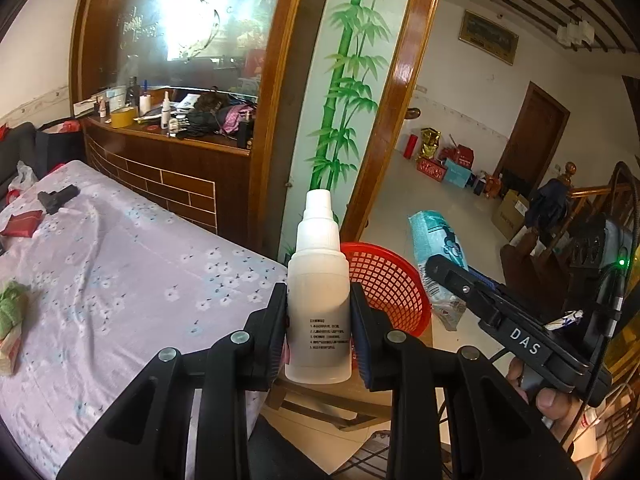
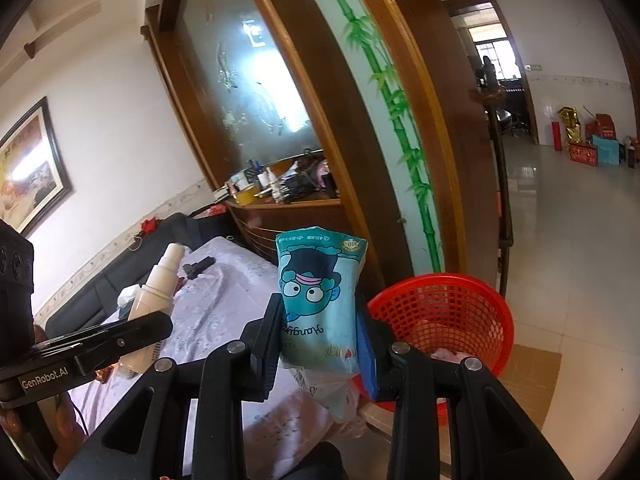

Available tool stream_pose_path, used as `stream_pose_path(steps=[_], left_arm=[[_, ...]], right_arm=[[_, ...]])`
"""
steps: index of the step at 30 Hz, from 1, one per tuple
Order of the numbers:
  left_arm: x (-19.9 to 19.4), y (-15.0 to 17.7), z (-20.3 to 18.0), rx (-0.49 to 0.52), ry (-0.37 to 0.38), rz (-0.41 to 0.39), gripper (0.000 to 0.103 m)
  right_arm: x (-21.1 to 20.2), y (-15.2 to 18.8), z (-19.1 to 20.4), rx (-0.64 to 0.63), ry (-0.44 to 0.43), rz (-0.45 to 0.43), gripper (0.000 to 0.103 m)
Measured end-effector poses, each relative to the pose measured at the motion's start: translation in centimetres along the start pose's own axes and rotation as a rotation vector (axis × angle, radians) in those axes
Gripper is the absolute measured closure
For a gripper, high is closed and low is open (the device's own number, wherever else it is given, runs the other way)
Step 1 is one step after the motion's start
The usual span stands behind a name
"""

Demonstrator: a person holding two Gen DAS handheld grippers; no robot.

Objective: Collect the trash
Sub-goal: 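Carry the tissue pack and spray bottle over the red wastebasket, then open both tools to drop the tissue pack and bottle into the wastebasket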

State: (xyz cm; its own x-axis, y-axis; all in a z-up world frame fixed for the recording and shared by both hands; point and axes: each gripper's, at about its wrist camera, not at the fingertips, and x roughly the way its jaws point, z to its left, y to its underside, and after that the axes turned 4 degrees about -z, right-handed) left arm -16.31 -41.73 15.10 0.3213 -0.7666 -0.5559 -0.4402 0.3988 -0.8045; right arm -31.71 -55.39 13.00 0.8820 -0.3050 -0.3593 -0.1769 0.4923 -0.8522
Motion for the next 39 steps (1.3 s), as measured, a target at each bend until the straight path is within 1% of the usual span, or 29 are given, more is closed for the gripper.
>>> stream_pose_path(steps=[3,10,13,17,20,28,31,34,36,37,38,39], left_arm=[[1.2,-0.3,-0.2,-0.007,0.025,0.012,0.074],[4.1,-1.2,-1.2,0.014,0.068,0.037,0.074],[6.0,-1.3,-1.4,0.006,0.1,0.065,0.074],[8.9,-0.9,-1.7,0.0,0.123,0.113,0.074],[10.6,-0.5,-1.7,-0.009,0.132,0.144,0.074],[14.1,0.1,-1.5,-0.043,0.16,0.196,0.074],[15.4,0.7,-1.8,-0.032,0.162,0.221,0.074],[16.4,1.4,-2.3,0.006,0.146,0.22,0.074],[17.1,1.9,-2.3,0.003,0.153,0.223,0.074],[17.5,2.0,-2.2,0.001,0.162,0.229,0.073],[17.7,2.3,-2.1,0.001,0.165,0.238,0.065],[17.9,2.5,-1.9,-0.006,0.162,0.247,0.052]], right_arm=[[0.1,-0.2,-1.0,0.013,0.016,-0.002,0.068],[0.7,-0.6,-3.4,0.045,0.058,-0.003,0.068],[0.9,-0.4,-4.3,0.06,0.071,0.003,0.068],[1.7,-0.3,-5.5,0.086,0.088,0.023,0.068],[2.4,-0.1,-6.5,0.104,0.1,0.039,0.068],[3.7,0.3,-8.3,0.139,0.124,0.075,0.067],[4.3,0.3,-8.6,0.145,0.131,0.085,0.067],[4.8,0.5,-9.3,0.156,0.138,0.091,0.066],[5.1,0.7,-9.6,0.145,0.176,0.089,0.063],[5.3,0.8,-9.7,0.139,0.187,0.093,0.061],[5.6,0.9,-9.9,0.136,0.183,0.098,0.058],[5.9,1.0,-10.1,0.145,0.175,0.106,0.057]])
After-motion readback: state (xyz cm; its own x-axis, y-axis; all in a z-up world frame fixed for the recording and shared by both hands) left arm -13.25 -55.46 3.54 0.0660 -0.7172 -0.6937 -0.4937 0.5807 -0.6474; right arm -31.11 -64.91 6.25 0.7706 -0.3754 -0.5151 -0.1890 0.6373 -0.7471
